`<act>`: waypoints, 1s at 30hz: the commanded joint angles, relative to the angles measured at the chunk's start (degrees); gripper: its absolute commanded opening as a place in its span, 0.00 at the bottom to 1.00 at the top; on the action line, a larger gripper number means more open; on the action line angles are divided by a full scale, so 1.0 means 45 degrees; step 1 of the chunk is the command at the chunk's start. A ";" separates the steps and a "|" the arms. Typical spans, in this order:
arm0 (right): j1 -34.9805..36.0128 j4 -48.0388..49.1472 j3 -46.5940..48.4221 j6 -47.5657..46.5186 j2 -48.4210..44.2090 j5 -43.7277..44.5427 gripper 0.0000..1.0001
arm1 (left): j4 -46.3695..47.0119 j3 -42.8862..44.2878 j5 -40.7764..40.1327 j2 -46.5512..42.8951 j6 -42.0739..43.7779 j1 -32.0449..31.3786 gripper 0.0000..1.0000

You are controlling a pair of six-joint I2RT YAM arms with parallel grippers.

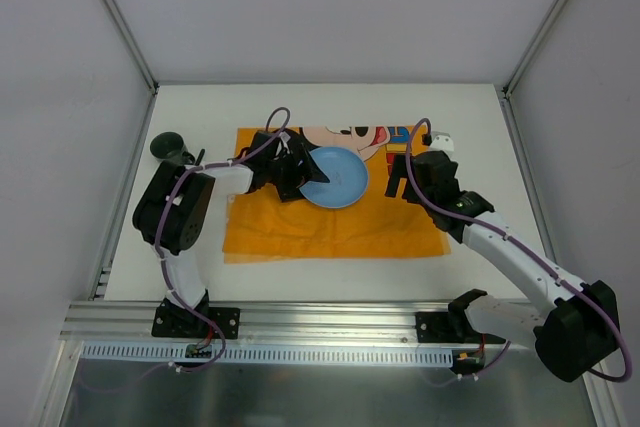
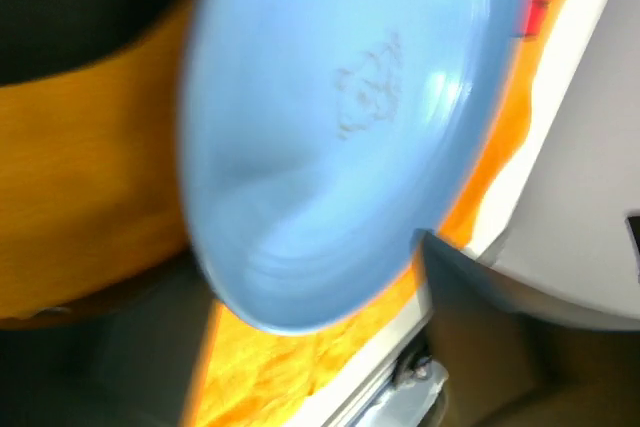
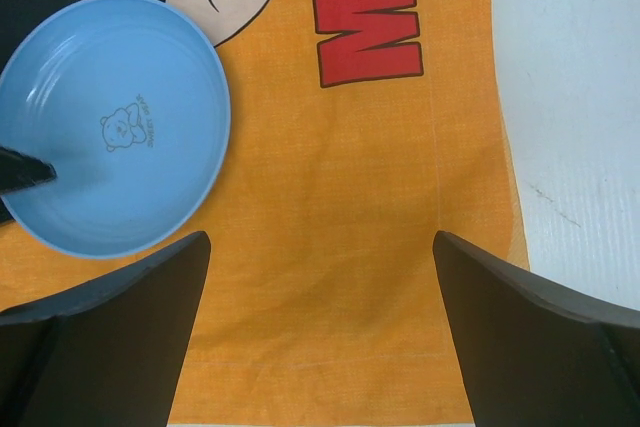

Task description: Set the dinner table for one person

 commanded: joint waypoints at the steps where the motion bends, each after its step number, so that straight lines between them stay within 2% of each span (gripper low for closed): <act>1: -0.0074 0.0133 -0.0023 -0.0078 -0.0319 -0.0047 0.99 | -0.1023 -0.0439 -0.0818 0.0047 0.0264 -0.0098 0.99; 4: -0.0093 0.0191 -0.0139 -0.0058 -0.0260 -0.0106 0.99 | -0.1023 -0.0673 -0.0446 -0.0499 0.0107 -0.0117 0.99; 9: -0.0093 0.0464 -0.0179 0.0117 -0.0085 -0.0398 0.99 | -0.1393 -0.0538 -0.0327 -0.2704 0.0301 -0.0137 0.99; 18: -0.0093 0.0543 -0.0334 0.0137 -0.0221 -0.0496 0.99 | -0.4733 0.1124 -0.2061 -0.6572 0.1434 0.0097 0.99; 21: -0.0093 0.0542 -0.0432 0.0118 -0.0318 -0.0535 0.99 | -0.4949 0.0306 -0.3819 -0.7978 0.1319 0.0759 0.99; 22: -0.0093 0.0562 -0.0471 0.0117 -0.0338 -0.0555 0.99 | -0.4969 -0.0296 -0.4191 -0.8581 0.1202 0.1361 0.99; 25: -0.0093 0.0737 -0.0666 0.0195 -0.0358 -0.0711 0.99 | -0.4969 -0.1294 -0.4663 -0.9151 0.0889 0.2555 0.99; 26: -0.0093 0.0796 -0.0725 0.0215 -0.0397 -0.0827 1.00 | -0.4969 -0.1492 -0.4722 -0.9211 0.0772 0.3332 0.99; 30: -0.0093 0.1069 -0.0979 0.0352 -0.0377 -0.1062 0.99 | -0.5085 -0.2099 -0.5424 -0.9505 0.0887 0.4705 0.99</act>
